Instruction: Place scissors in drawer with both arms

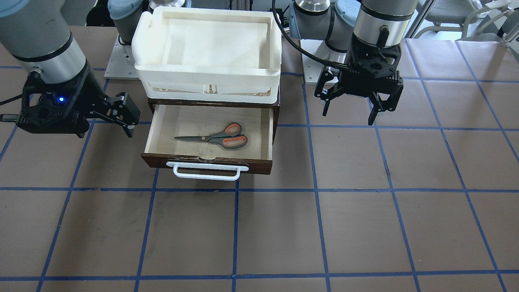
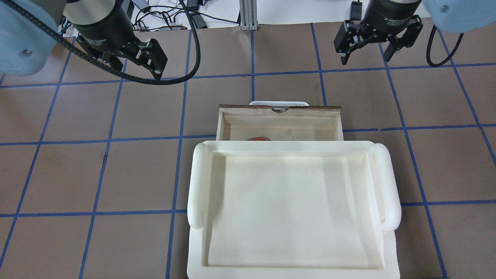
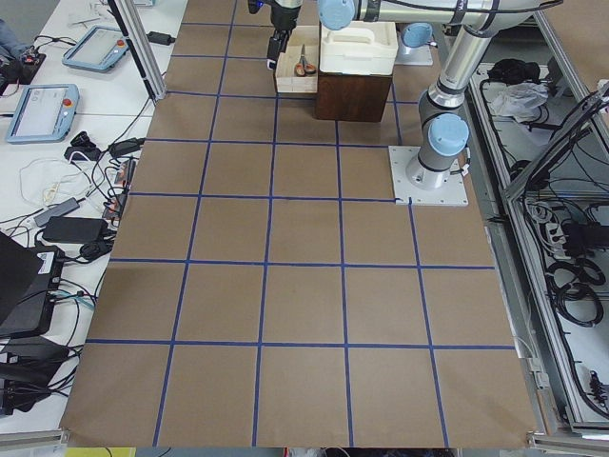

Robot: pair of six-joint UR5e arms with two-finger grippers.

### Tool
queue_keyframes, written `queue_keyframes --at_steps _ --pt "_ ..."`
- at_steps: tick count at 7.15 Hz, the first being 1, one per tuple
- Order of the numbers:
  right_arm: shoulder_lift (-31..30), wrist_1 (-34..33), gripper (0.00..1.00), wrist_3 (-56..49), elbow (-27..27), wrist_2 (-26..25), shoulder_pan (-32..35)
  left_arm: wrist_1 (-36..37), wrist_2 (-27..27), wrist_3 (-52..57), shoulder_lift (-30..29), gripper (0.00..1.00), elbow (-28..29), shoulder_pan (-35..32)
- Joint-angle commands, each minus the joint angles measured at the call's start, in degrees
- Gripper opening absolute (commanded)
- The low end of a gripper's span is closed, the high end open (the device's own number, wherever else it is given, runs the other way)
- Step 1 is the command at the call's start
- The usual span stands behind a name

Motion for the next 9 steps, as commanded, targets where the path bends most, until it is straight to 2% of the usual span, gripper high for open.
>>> queue_keyframes --at_steps 1,2,4,5,7,9 --pt "-0.09 0.35 1.00 0.01 0.00 -0.42 0.02 -2.12 -0.31 -7.06 -0.68 1.00 2.72 0.84" --pt "-0.18 0.35 1.00 0.01 0.00 -0.25 0.02 -9.83 -1.36 -8.78 -1.12 1.00 5.54 0.92" --pt "-0.53 1.49 1.00 0.45 0.35 0.02 0.10 -18.74 -3.28 -9.76 -3.92 1.00 13.08 1.97" --pt "-0.97 1.49 1.00 0.45 0.44 0.10 0.10 -22.00 -4.52 -12.03 -3.94 1.00 12.86 2.68" --pt "-1.50 2.45 1.00 0.53 1.32 -0.16 0.10 -22.03 -3.75 -11.96 -1.22 1.00 9.44 2.16" --pt "-2.38 2.98 1.00 0.53 1.32 -0.42 0.10 -21.33 1.43 -6.73 -1.04 1.00 9.52 2.07"
